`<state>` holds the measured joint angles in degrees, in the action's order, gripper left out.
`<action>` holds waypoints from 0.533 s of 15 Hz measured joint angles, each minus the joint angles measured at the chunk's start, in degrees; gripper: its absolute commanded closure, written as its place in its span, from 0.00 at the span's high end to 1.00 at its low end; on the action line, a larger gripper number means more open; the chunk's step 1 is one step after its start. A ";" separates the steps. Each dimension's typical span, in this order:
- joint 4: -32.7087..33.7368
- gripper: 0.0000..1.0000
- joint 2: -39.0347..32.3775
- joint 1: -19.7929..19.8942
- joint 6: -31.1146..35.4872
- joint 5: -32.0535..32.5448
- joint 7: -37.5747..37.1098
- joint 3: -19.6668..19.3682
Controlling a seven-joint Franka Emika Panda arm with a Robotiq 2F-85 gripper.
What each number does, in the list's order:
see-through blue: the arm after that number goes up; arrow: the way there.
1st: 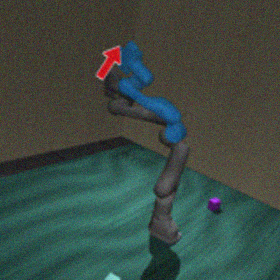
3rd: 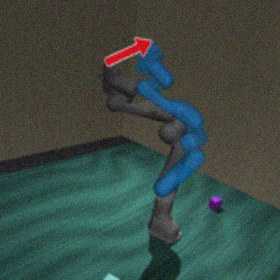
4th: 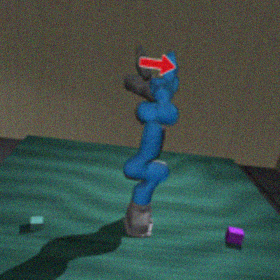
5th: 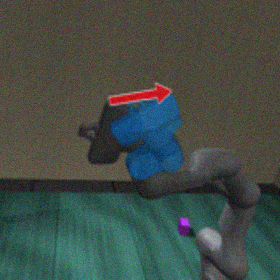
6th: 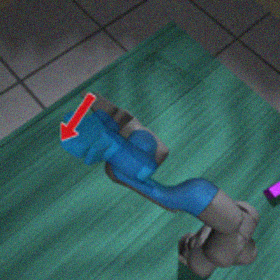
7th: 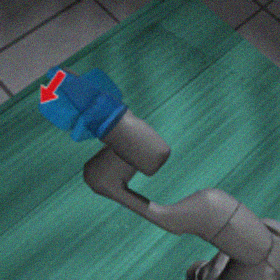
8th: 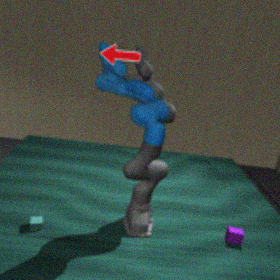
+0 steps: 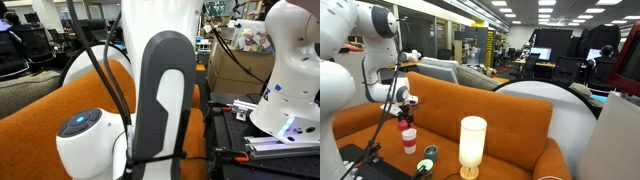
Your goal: Remove the lid of the orange cup then put on the table
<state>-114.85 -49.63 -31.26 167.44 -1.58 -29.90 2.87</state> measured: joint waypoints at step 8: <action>-1.18 0.67 -4.20 -0.19 -0.13 -0.50 2.91 5.94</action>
<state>-116.03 -53.83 -31.46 167.31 -2.08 -26.99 8.82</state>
